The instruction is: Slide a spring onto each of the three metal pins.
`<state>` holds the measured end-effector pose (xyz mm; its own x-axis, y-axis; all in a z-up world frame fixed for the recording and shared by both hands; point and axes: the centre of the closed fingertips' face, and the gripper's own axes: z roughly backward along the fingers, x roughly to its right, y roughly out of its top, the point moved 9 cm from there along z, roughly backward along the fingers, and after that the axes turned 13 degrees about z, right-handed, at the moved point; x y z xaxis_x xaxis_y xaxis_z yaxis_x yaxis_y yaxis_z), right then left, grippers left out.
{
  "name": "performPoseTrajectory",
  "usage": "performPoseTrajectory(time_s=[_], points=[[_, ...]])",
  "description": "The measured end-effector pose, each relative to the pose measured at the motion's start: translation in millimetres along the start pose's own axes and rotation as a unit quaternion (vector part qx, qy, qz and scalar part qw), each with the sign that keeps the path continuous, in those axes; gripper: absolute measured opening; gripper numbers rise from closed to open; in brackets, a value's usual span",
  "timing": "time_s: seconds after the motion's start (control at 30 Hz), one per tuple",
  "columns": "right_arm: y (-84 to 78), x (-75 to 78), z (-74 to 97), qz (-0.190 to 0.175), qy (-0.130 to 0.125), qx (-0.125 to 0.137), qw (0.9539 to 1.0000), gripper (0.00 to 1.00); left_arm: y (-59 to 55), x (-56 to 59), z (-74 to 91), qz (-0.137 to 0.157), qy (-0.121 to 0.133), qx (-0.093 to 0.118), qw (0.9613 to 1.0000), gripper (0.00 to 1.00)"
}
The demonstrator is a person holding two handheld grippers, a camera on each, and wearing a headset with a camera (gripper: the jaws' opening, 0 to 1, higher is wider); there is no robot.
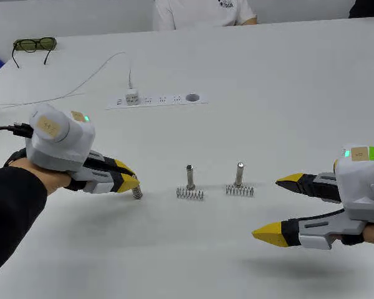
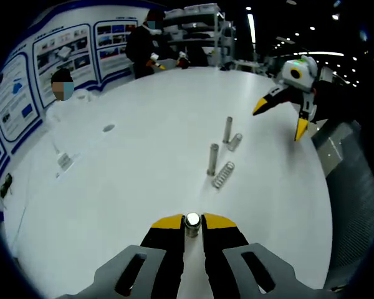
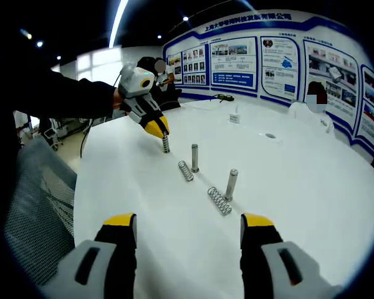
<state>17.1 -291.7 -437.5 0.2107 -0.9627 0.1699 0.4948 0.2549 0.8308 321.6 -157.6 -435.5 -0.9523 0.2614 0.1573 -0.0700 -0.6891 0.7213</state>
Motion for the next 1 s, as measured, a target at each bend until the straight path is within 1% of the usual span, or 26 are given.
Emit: performPoseTrajectory(time_s=[0.03,0.27,0.53,0.73,0.93,1.0], points=[[0.0,0.1,0.0,0.0,0.0,0.0,1.0,0.69,0.5,0.0,-0.1,0.0,-0.001,0.006,1.0,0.1],[-0.1,0.0,0.0,0.001,0.001,0.0,1.0,0.69,-0.3,-0.8,-0.6,-0.003,0.004,0.006,1.0,0.11],[-0.3,-0.4,-0.3,0.001,0.002,-0.001,1.0,0.69,-3.0,-0.3,-2.5,-0.013,0.009,-0.004,0.9999,0.12],[-0.1,-0.9,-0.6,0.001,0.003,-0.001,1.0,0.68,-2.9,-0.9,-1.7,-0.01,0.013,0.0,0.9999,0.17],[0.4,-1.0,-0.7,0.002,0.004,-0.001,1.0,0.68,-2.1,-2.1,3.3,-0.006,0.02,0.009,0.9997,0.24],[0.6,-1.0,-0.9,0.003,0.004,0.0,1.0,0.68,-1.0,-1.3,5.9,-0.008,0.021,0.012,0.9997,0.24]])
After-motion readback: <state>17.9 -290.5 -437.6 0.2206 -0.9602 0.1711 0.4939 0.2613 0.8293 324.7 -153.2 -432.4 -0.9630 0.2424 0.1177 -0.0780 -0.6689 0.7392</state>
